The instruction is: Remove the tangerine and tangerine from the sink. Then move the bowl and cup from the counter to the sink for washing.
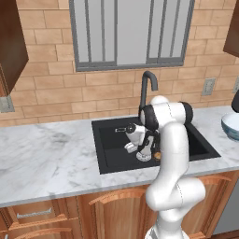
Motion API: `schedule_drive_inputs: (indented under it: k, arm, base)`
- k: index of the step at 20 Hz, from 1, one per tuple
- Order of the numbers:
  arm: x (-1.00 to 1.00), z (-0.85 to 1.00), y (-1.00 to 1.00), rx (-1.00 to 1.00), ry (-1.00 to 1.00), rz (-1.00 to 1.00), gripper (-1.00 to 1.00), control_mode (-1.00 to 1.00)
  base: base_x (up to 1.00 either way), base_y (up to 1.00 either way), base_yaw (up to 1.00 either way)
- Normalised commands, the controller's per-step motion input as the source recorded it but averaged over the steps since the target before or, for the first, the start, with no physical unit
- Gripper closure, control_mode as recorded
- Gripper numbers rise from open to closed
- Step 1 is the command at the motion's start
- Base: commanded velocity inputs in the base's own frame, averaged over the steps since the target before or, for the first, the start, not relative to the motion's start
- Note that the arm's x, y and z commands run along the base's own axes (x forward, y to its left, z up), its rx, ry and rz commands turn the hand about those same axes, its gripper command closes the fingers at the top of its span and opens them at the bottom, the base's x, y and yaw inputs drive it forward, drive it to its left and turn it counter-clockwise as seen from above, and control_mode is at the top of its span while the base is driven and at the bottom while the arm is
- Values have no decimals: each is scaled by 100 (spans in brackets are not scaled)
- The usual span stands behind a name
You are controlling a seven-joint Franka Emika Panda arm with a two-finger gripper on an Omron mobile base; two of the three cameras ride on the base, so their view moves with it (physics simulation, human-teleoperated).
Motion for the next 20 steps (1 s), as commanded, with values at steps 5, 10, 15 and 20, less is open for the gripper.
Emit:
schedule_drive_inputs:
  k: [5,10,15,20]
  arm:
    - [-9,28,11,0,7,0,100,-100]
    - [-7,31,5,0,3,0,100,-100]
    - [-15,28,1,0,0,0,100,-100]
    - [-18,30,5,0,0,0,100,-100]
  base:
    - [0,0,0]
    - [0,0,0]
    - [0,0,0]
    - [0,0,0]
